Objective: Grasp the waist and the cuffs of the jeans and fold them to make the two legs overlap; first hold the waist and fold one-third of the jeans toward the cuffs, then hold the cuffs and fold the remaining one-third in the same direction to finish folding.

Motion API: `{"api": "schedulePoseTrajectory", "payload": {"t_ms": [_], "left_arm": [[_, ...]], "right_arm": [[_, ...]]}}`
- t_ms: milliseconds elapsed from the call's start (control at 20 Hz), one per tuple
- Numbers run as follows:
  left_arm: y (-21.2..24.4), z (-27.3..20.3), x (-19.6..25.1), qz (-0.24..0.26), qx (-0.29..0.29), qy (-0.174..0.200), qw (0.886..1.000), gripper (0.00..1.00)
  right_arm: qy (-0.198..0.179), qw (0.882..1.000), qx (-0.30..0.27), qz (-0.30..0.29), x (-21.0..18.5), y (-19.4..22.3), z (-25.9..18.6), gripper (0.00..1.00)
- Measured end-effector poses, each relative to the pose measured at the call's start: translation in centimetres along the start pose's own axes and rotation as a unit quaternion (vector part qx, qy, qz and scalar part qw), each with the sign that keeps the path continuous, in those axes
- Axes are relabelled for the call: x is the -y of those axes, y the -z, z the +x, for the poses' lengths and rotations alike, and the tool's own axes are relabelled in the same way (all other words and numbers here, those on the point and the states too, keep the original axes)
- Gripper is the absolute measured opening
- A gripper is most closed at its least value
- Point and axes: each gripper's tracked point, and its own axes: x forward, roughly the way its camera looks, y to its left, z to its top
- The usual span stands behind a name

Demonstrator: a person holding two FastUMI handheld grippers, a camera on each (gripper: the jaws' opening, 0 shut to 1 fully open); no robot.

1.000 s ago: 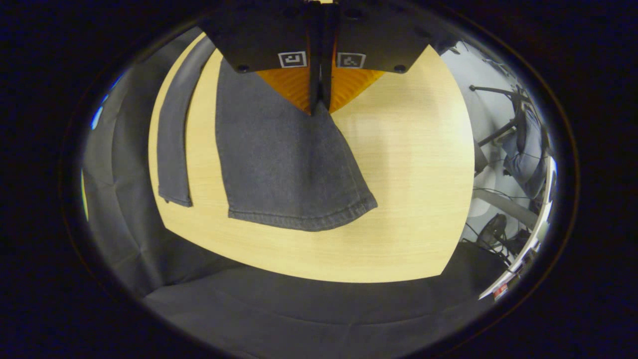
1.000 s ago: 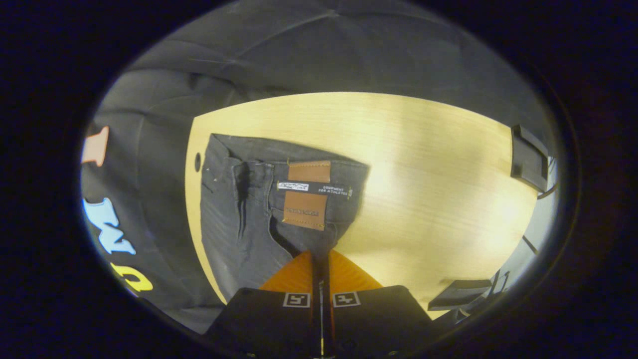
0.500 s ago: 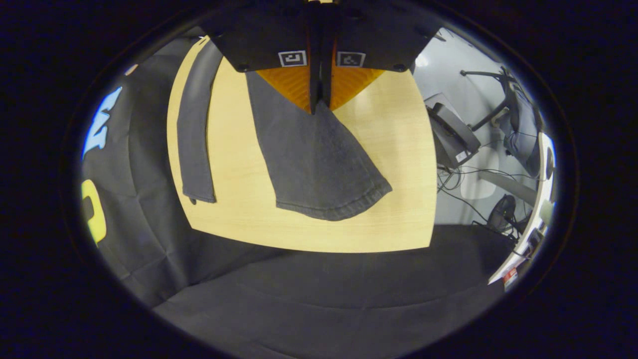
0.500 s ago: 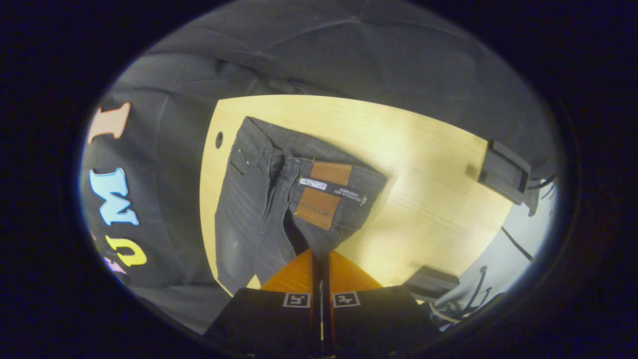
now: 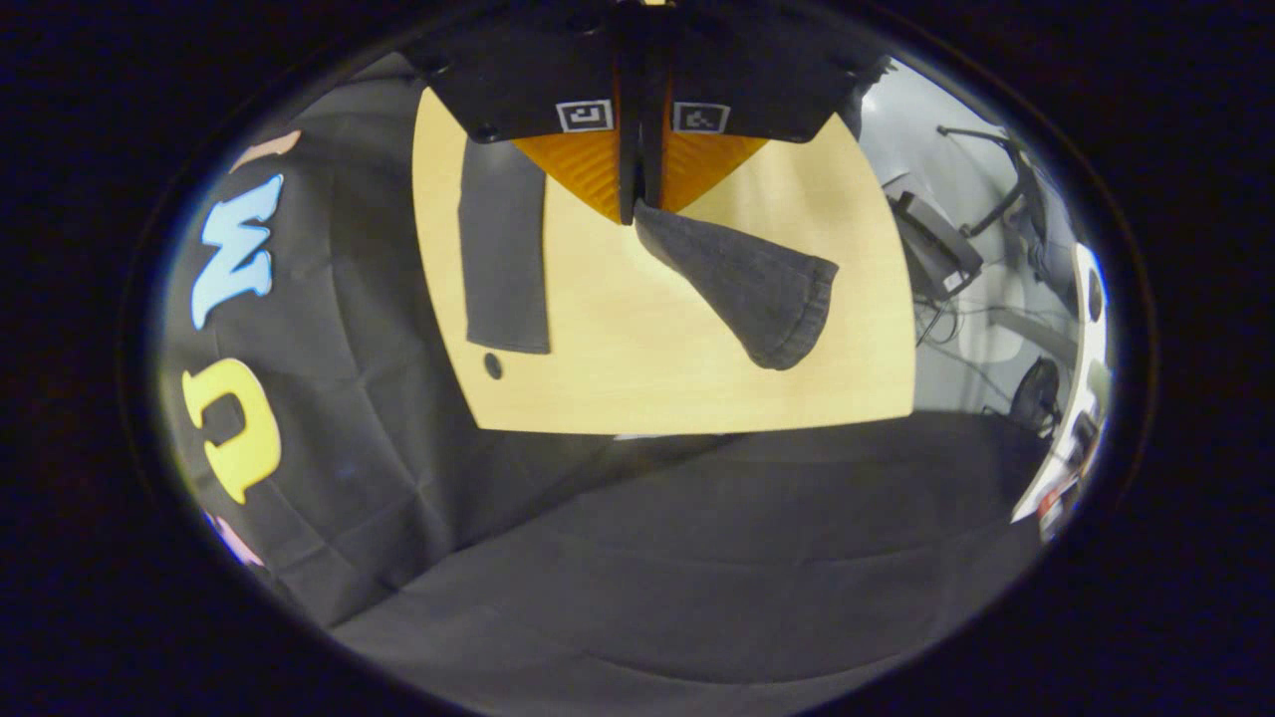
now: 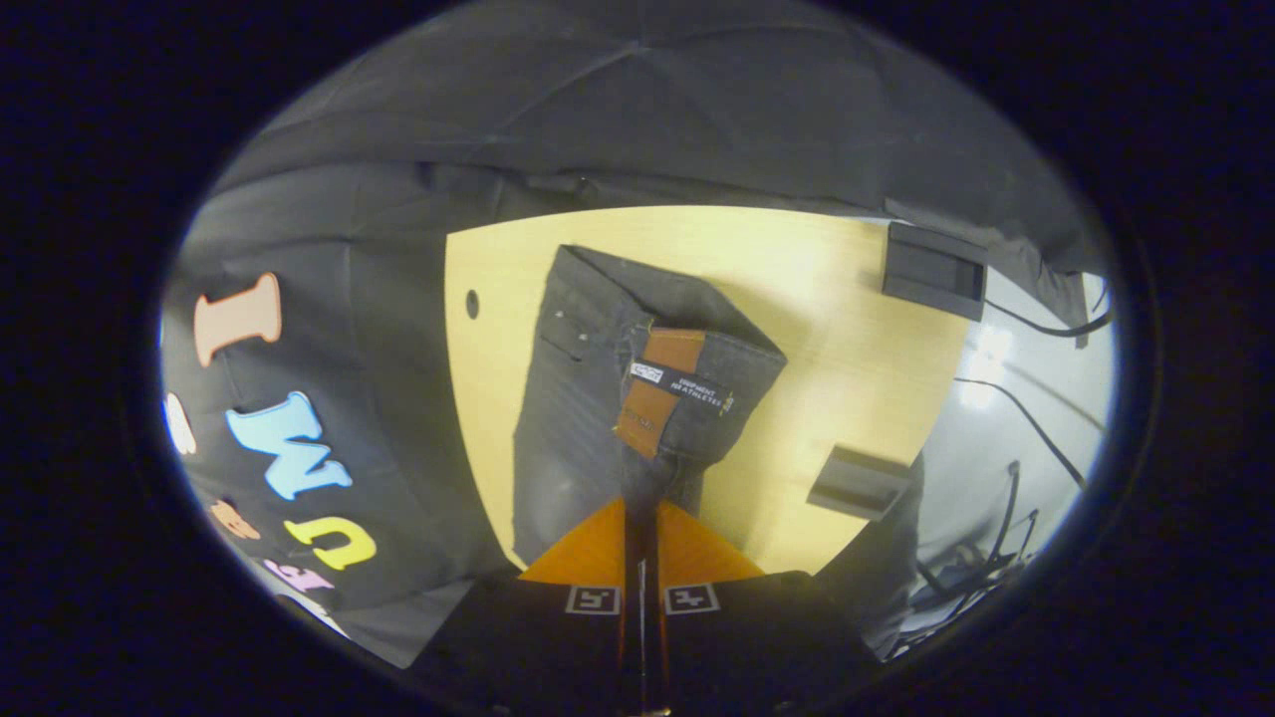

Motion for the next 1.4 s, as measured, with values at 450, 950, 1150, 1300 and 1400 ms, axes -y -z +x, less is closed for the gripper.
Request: {"api": "schedulePoseTrajectory", "payload": {"t_ms": [450, 950, 1150, 1300, 1400], "left_arm": [[0.5, 20.5, 18.8, 0.047, -0.059, -0.066, 0.995, 0.07], [8.1, 36.1, 26.0, 0.298, -0.111, -0.113, 0.941, 0.09], [6.4, 35.8, 25.2, 0.358, -0.098, -0.162, 0.914, 0.55], [5.2, 35.2, 25.3, 0.342, -0.106, -0.159, 0.920, 0.99], [3.6, 32.9, 27.6, 0.313, -0.103, -0.116, 0.937, 1.00]], "right_arm": [[-0.021, 0.991, -0.001, 0.132, -9.5, -6.2, 8.1, 0.01], [0.014, 0.990, 0.022, 0.136, -10.7, -12.9, 19.3, 0.01], [-0.029, 0.993, 0.058, 0.096, -10.8, -14.9, 17.8, 0.28], [-0.021, 0.994, 0.096, 0.053, -9.8, -15.6, 14.9, 0.95], [-0.018, 0.994, 0.102, 0.035, -8.9, -15.1, 13.3, 0.95]]}}
